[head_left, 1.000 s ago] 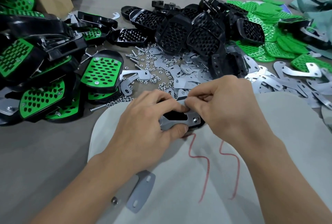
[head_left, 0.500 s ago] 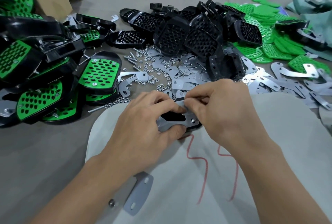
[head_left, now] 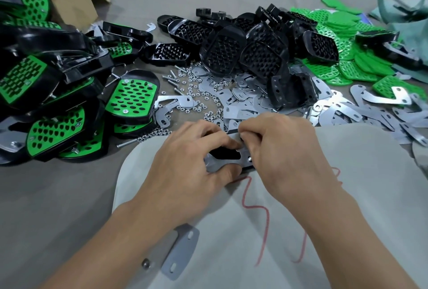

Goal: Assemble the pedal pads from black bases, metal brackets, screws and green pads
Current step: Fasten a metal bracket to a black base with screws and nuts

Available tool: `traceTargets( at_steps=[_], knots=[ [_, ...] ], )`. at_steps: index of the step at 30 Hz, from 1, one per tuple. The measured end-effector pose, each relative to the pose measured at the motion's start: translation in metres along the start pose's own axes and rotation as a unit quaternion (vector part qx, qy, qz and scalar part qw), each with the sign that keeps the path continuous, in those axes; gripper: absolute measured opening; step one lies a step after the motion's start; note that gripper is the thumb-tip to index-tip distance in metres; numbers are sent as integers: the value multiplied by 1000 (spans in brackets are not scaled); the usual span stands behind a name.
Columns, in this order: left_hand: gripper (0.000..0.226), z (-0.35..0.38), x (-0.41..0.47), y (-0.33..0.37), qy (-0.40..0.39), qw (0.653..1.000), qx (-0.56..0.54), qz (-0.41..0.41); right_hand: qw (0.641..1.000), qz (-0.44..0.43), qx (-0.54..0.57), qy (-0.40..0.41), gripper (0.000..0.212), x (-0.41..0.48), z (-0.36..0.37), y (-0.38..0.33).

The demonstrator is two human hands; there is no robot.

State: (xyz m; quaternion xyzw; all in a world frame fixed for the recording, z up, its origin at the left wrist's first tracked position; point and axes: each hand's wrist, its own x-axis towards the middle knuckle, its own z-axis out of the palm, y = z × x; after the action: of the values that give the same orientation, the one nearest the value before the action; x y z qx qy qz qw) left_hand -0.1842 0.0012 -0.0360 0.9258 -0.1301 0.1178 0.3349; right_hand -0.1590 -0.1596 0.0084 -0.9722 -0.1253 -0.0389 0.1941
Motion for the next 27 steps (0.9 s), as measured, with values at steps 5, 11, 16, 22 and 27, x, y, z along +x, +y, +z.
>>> traceTargets(
  at_steps=[5,11,16,22,27],
  knots=[
    [32,0,0,-1,-1,1000,4,1,999,21,22,41,22,-3,1,3],
    [32,2,0,-2,3,1000,6,5,997,12,-10,73,46,-5,11,9],
    [33,2,0,-3,2,1000,4,5,973,-9,192,125,26,-7,15,23],
    [33,2,-1,-5,6,1000,10,-2,961,24,235,141,29,-9,11,31],
    [33,2,0,-5,4,1000,13,1,940,13,340,24,22,-8,12,33]
  ],
)
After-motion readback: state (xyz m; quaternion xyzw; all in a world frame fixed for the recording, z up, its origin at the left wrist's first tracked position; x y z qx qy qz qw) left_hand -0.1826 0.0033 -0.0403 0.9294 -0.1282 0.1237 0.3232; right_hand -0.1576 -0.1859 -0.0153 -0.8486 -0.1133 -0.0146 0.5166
